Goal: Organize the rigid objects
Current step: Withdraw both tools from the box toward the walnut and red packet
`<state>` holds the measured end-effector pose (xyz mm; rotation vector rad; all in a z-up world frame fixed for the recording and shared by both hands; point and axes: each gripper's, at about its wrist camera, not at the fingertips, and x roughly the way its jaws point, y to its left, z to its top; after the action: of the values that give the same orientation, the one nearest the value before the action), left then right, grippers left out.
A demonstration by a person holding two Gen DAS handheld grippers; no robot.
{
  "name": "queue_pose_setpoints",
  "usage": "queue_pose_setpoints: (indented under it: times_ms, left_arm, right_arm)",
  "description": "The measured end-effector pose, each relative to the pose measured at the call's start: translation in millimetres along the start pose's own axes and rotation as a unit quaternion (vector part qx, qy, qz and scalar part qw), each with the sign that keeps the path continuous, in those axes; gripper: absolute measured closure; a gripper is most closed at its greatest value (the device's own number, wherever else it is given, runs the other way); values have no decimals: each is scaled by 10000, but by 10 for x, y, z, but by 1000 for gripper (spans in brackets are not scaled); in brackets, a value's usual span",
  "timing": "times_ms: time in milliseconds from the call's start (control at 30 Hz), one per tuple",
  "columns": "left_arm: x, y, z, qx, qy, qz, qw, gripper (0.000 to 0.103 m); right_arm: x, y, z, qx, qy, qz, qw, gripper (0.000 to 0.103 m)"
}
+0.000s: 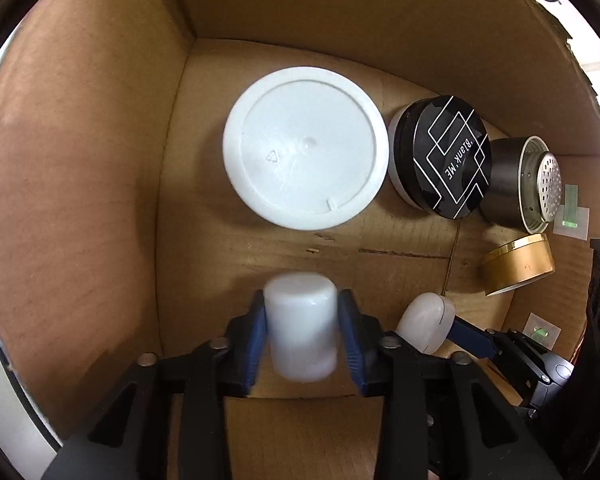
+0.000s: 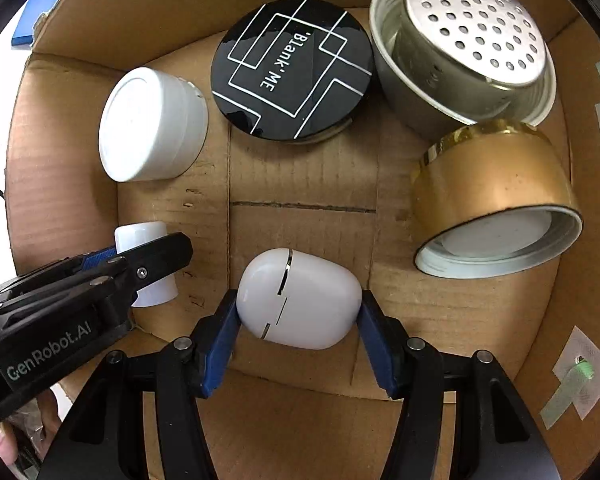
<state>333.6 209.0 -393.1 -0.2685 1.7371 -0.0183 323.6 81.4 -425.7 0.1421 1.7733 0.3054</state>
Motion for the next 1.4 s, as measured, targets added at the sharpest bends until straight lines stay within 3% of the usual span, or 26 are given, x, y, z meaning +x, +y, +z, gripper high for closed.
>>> queue_pose_setpoints:
  times_ms: [67, 133, 300, 400, 467, 533, 667, 967, 1100, 1400]
  left_arm:
    - [-35, 10, -16, -24, 42, -20, 10000, 59]
    - [-120, -52, -36, -64, 27, -57, 10000, 45]
    - [-332, -149, -144, -52, -87, -82, 9999, 38]
    - [-476, -204, -259, 1, -232, -36, 9997, 23]
    - [-555, -248, -338, 73, -357, 47, 9993, 21]
    - [-620, -333, -445, 121, -438, 164, 9988, 12]
    - [-784, -421, -629, 219, -716, 360, 9965, 0]
    - [-1173, -440, -988, 310, -1329, 475, 9895, 0]
    - [-1434, -526, -1172, 376, -1692, 545, 9834, 0]
    - [-1728, -703, -1446, 425, -2075, 441, 9763, 0]
  right_arm:
    - [-18, -4, -22, -23, 71, -26, 10000, 40]
    - [-64, 4, -7, -60, 43, -65, 10000, 35]
    - [-275, -72, -123, -50, -37, -162, 9998, 32]
    - [-462, -139, -210, -53, -219, -272, 9994, 28]
    - [-639, -218, -200, -40, -331, -322, 9989, 27]
    - [-744, -266, -259, -60, -414, -419, 9982, 25]
    - [-969, -329, -408, -136, -716, -734, 9946, 4]
    - [-1348, -260, -841, -230, -1171, -1087, 9869, 1]
    - [-1547, -211, -1032, -294, -1400, -1062, 9840, 1]
    - [-1950, -143, -1326, -505, -1783, -883, 9787, 1]
